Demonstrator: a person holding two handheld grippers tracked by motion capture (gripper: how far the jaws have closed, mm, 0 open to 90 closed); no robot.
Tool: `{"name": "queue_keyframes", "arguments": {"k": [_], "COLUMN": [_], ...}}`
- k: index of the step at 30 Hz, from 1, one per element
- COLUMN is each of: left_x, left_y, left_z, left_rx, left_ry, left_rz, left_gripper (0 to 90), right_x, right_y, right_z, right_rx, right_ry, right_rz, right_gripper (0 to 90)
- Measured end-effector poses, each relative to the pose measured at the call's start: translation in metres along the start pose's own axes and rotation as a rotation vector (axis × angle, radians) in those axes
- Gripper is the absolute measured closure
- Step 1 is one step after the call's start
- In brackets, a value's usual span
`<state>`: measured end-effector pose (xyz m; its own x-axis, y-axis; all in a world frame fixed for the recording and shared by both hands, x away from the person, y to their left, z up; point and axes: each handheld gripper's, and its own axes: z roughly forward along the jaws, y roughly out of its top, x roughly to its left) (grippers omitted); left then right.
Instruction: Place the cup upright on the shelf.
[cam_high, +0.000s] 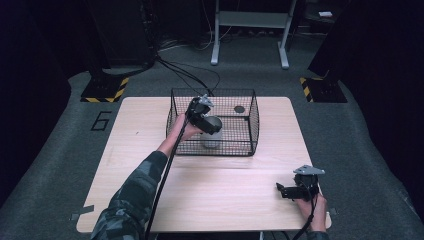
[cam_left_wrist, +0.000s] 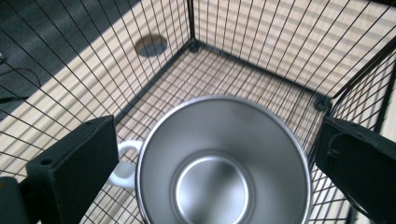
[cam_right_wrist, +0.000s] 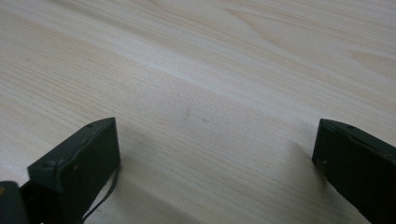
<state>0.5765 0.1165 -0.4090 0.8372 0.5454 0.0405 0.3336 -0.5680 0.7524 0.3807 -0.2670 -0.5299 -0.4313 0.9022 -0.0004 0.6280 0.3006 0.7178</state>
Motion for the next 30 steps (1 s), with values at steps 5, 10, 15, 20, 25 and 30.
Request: {"name": "queue_keyframes", "arguments": {"k": [5, 10, 15, 20, 25, 30], "left_x": [0.001, -0.004, -0.011, -0.018, -0.028, -0.04], "left_y": [0.005, 0.006, 0.002, -0.006, -0.019, -0.034], "left_z": [-0.017, -0.035, -0.055, -0.076, -0.096, -0.121], "left_rx": [-0.056, -0.085, -0.106, -0.123, -0.135, -0.139], "left_ry": [-0.017, -0.046, -0.046, -0.037, -0.031, -0.015], "left_rz": [-0.026, -0.033, -0.025, -0.009, -0.006, 0.017], "left_gripper": [0.1, 0.2, 0.2, 0.2, 0.2, 0.2], "right_x": [0.0, 0.0, 0.0, 0.0, 0.0, 0.0], "right_y": [0.0, 0.0, 0.0, 0.0, 0.0, 0.0], "right_z": [0.0, 0.0, 0.0, 0.0, 0.0, 0.0], "right_rx": [0.0, 0.0, 0.0, 0.001, 0.0, 0.004], "right_ry": [0.0, 0.0, -0.001, -0.004, -0.004, -0.003], "right_rz": [0.0, 0.001, 0.002, 0.005, 0.005, 0.006], "right_gripper": [0.3, 0.3, 0.2, 0.0, 0.0, 0.0]}}
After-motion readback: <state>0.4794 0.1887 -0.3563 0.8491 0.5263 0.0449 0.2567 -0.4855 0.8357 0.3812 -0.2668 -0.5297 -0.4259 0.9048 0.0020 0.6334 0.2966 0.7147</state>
